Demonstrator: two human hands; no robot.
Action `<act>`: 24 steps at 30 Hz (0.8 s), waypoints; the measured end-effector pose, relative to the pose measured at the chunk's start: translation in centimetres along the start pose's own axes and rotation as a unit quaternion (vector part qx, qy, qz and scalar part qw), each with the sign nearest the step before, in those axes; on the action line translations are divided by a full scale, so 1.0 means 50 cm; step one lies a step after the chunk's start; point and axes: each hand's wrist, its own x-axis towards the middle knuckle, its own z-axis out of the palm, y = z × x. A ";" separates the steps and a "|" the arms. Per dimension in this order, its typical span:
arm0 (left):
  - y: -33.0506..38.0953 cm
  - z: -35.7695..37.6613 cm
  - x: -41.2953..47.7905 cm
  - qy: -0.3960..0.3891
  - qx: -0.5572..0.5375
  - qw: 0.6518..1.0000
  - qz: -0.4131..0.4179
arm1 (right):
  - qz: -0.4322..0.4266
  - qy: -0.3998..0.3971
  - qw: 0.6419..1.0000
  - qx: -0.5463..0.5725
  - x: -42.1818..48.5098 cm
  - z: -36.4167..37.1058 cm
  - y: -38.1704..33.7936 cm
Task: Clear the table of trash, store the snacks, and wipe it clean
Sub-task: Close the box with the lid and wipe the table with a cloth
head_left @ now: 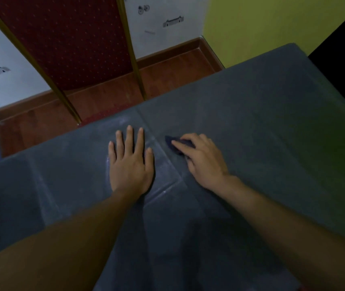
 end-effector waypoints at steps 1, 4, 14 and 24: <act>0.002 0.000 -0.001 -0.001 0.000 1.000 -0.002 | 0.027 0.022 0.999 -0.023 0.016 0.000 0.019; 0.006 -0.002 0.001 -0.005 -0.003 1.000 -0.011 | 0.252 0.122 0.960 -0.025 0.080 -0.006 0.069; 0.008 -0.001 0.004 -0.016 0.012 1.000 -0.002 | 0.000 0.020 1.000 -0.002 0.115 0.022 0.018; 0.009 -0.004 0.006 -0.028 0.015 0.999 0.003 | 0.061 0.032 0.997 0.020 0.186 0.053 -0.041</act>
